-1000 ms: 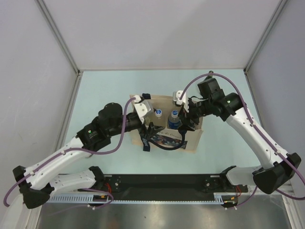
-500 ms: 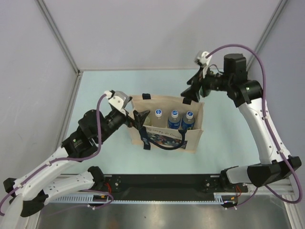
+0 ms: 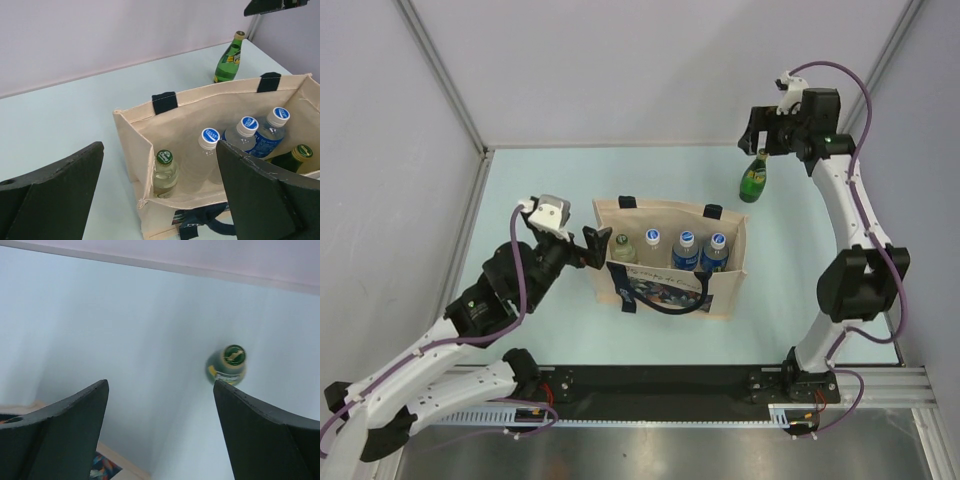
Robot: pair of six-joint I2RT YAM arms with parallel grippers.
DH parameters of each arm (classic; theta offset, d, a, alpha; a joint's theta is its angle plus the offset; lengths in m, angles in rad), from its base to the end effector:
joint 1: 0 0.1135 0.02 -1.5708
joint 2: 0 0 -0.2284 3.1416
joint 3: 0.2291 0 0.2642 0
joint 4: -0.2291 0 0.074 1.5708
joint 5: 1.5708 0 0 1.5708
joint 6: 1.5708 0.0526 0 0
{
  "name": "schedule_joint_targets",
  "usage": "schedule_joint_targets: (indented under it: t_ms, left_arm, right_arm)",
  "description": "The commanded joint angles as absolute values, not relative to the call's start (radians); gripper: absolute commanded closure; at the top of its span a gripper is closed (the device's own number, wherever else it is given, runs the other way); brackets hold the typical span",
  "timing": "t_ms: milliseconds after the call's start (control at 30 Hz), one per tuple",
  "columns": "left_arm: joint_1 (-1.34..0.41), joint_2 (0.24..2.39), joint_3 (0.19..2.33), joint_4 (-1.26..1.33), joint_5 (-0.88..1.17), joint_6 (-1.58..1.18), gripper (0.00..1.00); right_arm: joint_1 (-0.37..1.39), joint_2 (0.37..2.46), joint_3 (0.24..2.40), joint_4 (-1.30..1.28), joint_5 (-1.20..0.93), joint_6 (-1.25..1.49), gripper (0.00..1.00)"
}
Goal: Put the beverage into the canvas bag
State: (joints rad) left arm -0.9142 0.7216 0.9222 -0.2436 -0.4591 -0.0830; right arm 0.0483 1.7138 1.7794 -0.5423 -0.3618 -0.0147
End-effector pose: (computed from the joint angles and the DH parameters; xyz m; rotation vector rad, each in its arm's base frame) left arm 0.1465 -0.1519 0.3692 0.3153 1.5931 -0.4007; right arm 0.4134 0.0386 0.3598 -0.2891 2.0157 0.3908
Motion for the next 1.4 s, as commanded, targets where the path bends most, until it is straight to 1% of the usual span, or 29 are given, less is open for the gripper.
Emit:
schedule_joint_targets:
  t_ms: [0, 133, 367, 567, 800, 1000, 1033, 1100, 1167, 1200, 1233, 1300, 1367]
  left_arm:
    - [-0.917, 0.693, 0.897, -0.247, -0.544, -0.121, 0.00]
    - [-0.917, 0.689, 0.879, -0.248, -0.568, -0.132, 0.00]
    - [-0.917, 0.686, 0.861, -0.255, -0.584, -0.158, 0.00]
    - [-0.916, 0.680, 0.861, -0.261, -0.603, -0.160, 0.00]
    - [-0.914, 0.687, 0.862, -0.262, -0.607, -0.160, 0.00]
    - [-0.911, 0.689, 0.861, -0.270, -0.603, -0.167, 0.00]
    - [-0.911, 0.687, 0.861, -0.270, -0.604, -0.170, 0.00]
    - [-0.911, 0.680, 0.854, -0.270, -0.606, -0.175, 0.00]
    - [-0.910, 0.673, 0.848, -0.270, -0.606, -0.178, 0.00]
    - [-0.910, 0.673, 0.847, -0.270, -0.607, -0.179, 0.00]
    - [-0.910, 0.669, 0.845, -0.270, -0.607, -0.183, 0.00]
    - [-0.910, 0.661, 0.842, -0.268, -0.611, -0.184, 0.00]
    - [-0.910, 0.658, 0.841, -0.268, -0.614, -0.189, 0.00]
  right_arm:
    - [0.008, 1.810, 1.888, -0.517, -0.233, 0.002, 0.09]
    - [-0.028, 1.937, 1.971, -0.548, -0.226, -0.057, 0.11]
    - [-0.029, 2.052, 2.043, -0.557, -0.242, -0.087, 0.17]
    - [-0.018, 2.097, 2.049, -0.558, -0.255, -0.118, 0.23]
    - [-0.017, 2.123, 2.046, -0.546, -0.244, -0.127, 0.28]
    - [-0.011, 2.126, 2.048, -0.551, -0.250, -0.144, 0.39]
    - [-0.009, 2.125, 2.045, -0.551, -0.253, -0.147, 0.43]
    - [-0.008, 2.115, 2.034, -0.543, -0.253, -0.147, 0.46]
    - [-0.006, 2.111, 2.031, -0.546, -0.261, -0.150, 0.56]
    - [-0.008, 2.109, 2.028, -0.549, -0.264, -0.153, 0.61]
    - [-0.006, 2.105, 2.029, -0.551, -0.265, -0.166, 0.72]
    - [-0.005, 2.080, 2.029, -0.548, -0.264, -0.181, 0.86]
    - [-0.005, 2.036, 2.031, -0.545, -0.259, -0.204, 0.92]
